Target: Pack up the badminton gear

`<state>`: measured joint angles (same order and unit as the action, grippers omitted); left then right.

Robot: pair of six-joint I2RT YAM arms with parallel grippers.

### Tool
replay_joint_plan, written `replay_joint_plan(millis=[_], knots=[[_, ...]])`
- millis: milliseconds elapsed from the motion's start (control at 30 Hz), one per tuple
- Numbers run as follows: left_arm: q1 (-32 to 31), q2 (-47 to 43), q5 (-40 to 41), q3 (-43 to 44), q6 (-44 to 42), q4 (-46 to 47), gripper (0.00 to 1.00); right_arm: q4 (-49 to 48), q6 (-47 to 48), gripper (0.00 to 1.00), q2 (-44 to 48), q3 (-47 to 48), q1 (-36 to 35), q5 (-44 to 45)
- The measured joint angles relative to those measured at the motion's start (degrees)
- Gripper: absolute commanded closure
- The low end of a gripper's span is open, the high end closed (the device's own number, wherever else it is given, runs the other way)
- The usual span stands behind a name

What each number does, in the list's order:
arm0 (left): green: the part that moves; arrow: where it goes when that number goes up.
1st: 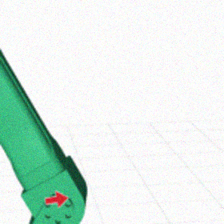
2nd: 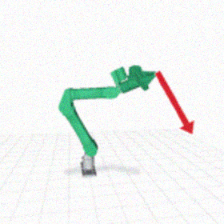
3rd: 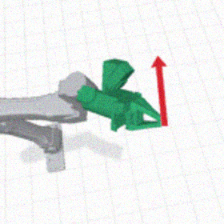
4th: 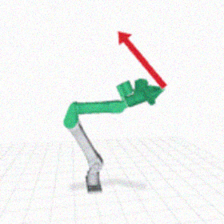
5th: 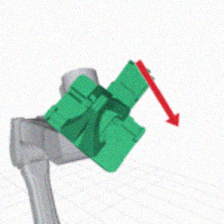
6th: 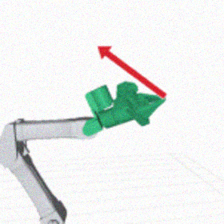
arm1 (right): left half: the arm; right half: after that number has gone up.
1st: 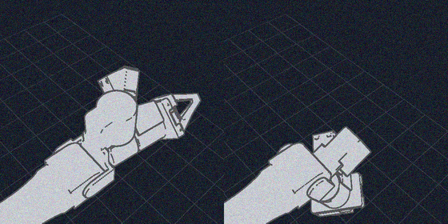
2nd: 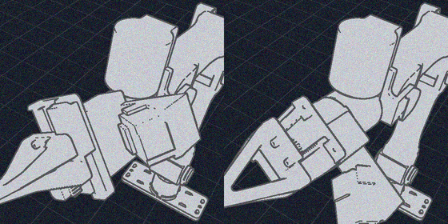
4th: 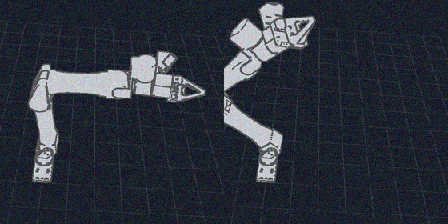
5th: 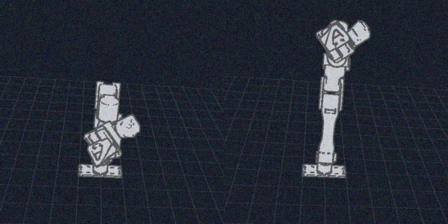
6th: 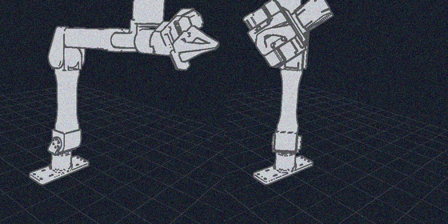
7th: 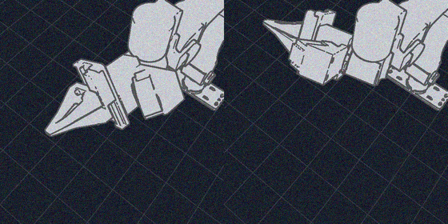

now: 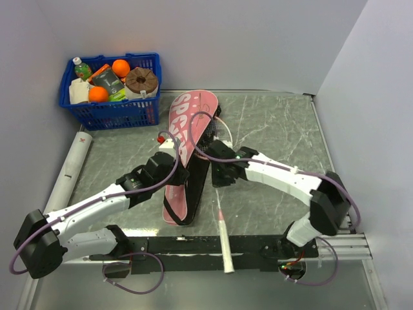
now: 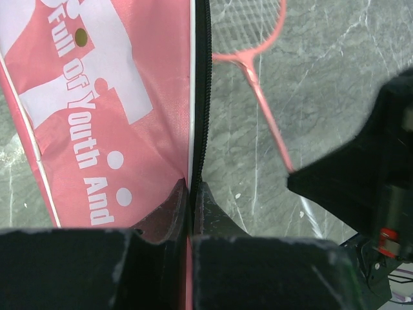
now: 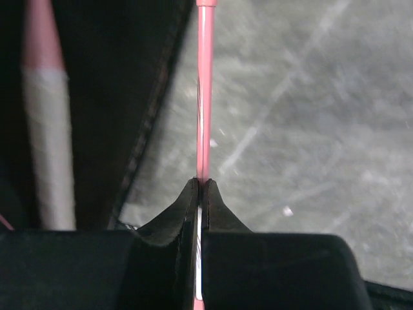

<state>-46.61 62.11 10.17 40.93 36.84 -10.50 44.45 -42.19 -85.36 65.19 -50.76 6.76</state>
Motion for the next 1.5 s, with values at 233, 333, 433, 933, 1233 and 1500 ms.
replay_joint_plan(millis=[233, 333, 433, 933, 1233, 1500], knots=[[0.0, -0.3, -1.0, -2.4, 0.3, 1.4, 0.99, -2.1, 4.7, 1.0, -14.4, 12.6, 1.2, 0.3], [0.0, -0.4, -1.6, -3.5, 0.3, 1.6, 0.99, -5.1, 6.8, 1.0, -19.1, 15.2, 3.7, -1.0], [-0.1, -0.5, -2.3, -4.6, 0.8, 2.4, 0.99, -8.8, 8.3, 1.0, -22.6, 16.1, 7.7, -2.3], [0.0, 2.4, -3.7, -5.4, 2.1, 5.9, 0.99, -21.2, 8.6, 0.85, -33.0, 24.8, 14.2, -6.4], [0.0, 3.7, -3.8, -5.4, 2.4, 6.3, 0.99, -26.7, 7.7, 0.42, -30.3, 18.2, 15.6, -7.6], [-0.2, 5.4, -3.9, -5.4, 2.4, 6.4, 0.99, -28.7, 7.1, 0.4, -14.3, 0.7, 16.0, -8.6]])
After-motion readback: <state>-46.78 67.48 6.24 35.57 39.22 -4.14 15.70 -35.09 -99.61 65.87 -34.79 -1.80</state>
